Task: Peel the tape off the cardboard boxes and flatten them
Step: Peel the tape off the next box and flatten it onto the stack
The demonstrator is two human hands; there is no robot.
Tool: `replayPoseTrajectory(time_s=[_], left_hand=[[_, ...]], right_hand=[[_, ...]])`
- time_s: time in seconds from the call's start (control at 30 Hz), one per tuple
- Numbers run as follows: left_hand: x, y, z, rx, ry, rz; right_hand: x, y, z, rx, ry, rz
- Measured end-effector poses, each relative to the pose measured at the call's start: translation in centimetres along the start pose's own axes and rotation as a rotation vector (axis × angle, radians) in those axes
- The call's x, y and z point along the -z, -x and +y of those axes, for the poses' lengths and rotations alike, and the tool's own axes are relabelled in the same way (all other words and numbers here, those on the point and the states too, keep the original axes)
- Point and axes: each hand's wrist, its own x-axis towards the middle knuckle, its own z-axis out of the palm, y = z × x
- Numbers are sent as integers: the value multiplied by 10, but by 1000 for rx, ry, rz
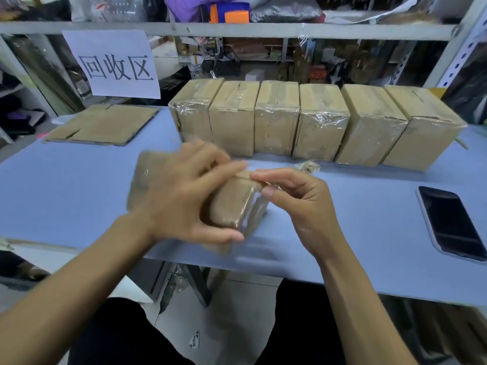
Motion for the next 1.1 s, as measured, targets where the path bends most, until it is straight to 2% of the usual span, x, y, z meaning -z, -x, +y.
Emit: replayPoseTrajectory(time_s=[0.07,0.13,0.3,0.5,0.7,0.83,0.97,1.1], left_hand=[[-21,17,9,39,-41,92],[-38,33,13,110,-14,107],[-33,25,18,369,225,93],[-29,-4,16,522,360,-97],[-31,-6,19,588,412,-45],[-35,-3,21,547,330,-51],[-37,0,20,449,248,-95],[-41,-2,24,453,109,-120]], right_hand=[[-2,1,5,32,248,-36],[-1,7,16,-9,392,-71],[-8,13,22,-70,347,16],[-5,10,12,-161,346,-12],[-18,12,11,-218,386,100],[-38,14,19,-221,360,207],[-43,16,21,-210,375,213],[-45,17,21,-204,364,217]])
